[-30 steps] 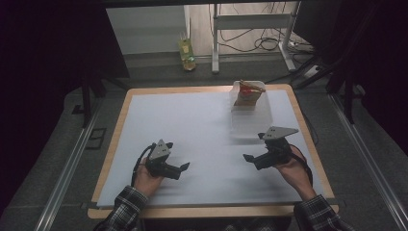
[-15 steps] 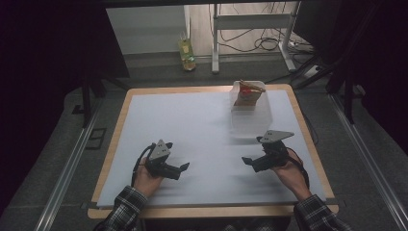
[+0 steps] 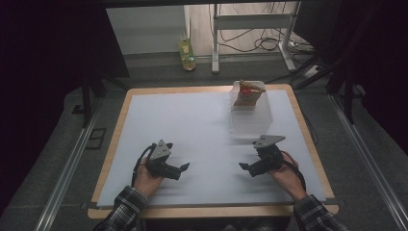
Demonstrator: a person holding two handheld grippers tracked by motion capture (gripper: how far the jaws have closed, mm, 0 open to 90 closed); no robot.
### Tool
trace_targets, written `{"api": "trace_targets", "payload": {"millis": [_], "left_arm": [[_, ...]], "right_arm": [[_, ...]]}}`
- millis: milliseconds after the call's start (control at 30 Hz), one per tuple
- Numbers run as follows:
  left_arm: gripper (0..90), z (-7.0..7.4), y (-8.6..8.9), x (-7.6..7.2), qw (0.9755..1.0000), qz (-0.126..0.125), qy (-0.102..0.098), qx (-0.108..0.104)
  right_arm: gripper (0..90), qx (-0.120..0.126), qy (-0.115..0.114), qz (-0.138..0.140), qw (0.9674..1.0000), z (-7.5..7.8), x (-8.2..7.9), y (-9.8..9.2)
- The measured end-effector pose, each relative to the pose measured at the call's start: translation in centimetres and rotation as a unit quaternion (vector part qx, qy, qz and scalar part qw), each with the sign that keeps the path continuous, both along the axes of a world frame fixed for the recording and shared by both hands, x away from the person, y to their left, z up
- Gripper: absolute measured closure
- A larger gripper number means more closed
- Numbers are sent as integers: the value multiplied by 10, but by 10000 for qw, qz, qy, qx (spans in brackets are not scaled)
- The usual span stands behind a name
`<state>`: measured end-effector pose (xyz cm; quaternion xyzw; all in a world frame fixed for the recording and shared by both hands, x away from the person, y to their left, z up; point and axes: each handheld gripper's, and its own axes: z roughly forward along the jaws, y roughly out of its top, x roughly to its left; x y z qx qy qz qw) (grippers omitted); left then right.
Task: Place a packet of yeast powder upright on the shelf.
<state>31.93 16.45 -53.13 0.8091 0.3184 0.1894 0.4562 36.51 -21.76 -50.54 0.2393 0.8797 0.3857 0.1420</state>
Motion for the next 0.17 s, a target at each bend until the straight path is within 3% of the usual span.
{"api": "trace_targets", "payload": {"millis": [167], "left_arm": [[0,0,0,1,10000,-4,-3,21]], "right_arm": [[1,55,57,-22,10000,0,2,-3]]}}
